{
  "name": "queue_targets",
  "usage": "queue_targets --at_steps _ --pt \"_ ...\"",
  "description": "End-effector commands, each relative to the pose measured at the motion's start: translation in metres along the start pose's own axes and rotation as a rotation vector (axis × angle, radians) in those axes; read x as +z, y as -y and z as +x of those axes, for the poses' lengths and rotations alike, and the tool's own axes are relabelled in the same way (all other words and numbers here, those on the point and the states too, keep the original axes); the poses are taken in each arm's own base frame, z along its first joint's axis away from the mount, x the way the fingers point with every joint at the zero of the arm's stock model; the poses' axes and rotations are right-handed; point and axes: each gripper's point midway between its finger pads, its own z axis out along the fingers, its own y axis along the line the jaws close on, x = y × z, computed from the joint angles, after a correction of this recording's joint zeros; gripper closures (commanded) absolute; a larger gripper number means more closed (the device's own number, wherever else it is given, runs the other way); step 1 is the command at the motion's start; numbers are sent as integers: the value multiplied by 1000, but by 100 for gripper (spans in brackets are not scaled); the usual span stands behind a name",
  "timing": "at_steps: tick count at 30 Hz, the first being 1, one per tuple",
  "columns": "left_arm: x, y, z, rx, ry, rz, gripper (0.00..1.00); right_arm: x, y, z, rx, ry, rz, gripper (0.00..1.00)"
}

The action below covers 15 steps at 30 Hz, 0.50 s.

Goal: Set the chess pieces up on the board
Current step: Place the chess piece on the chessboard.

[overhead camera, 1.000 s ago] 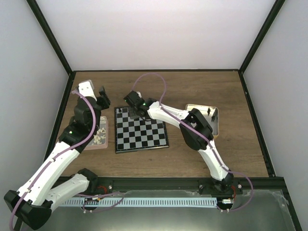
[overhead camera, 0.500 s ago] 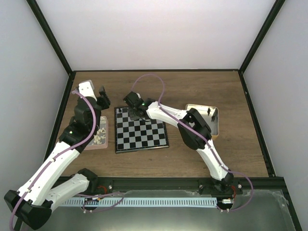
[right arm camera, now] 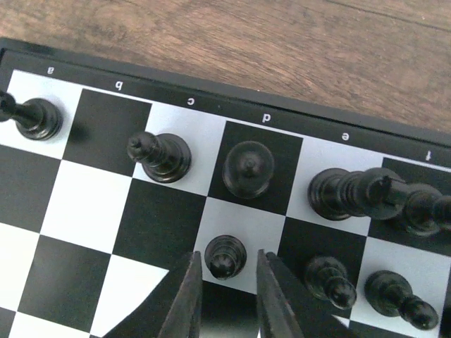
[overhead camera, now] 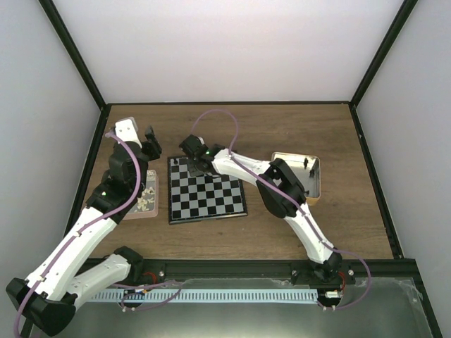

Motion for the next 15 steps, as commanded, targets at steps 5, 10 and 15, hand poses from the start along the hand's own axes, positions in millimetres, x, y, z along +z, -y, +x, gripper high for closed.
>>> queue_targets --at_steps 5,10,15 --pt "-2 -3 -4 -7 19 -3 35 -45 -12 -37 27 88 -69 64" --pt "-2 -3 -4 -9 18 -2 35 -99 -8 -59 84 186 -148 58" --pt "-2 -2 -4 -10 18 0 35 -135 44 -56 193 259 -95 56"
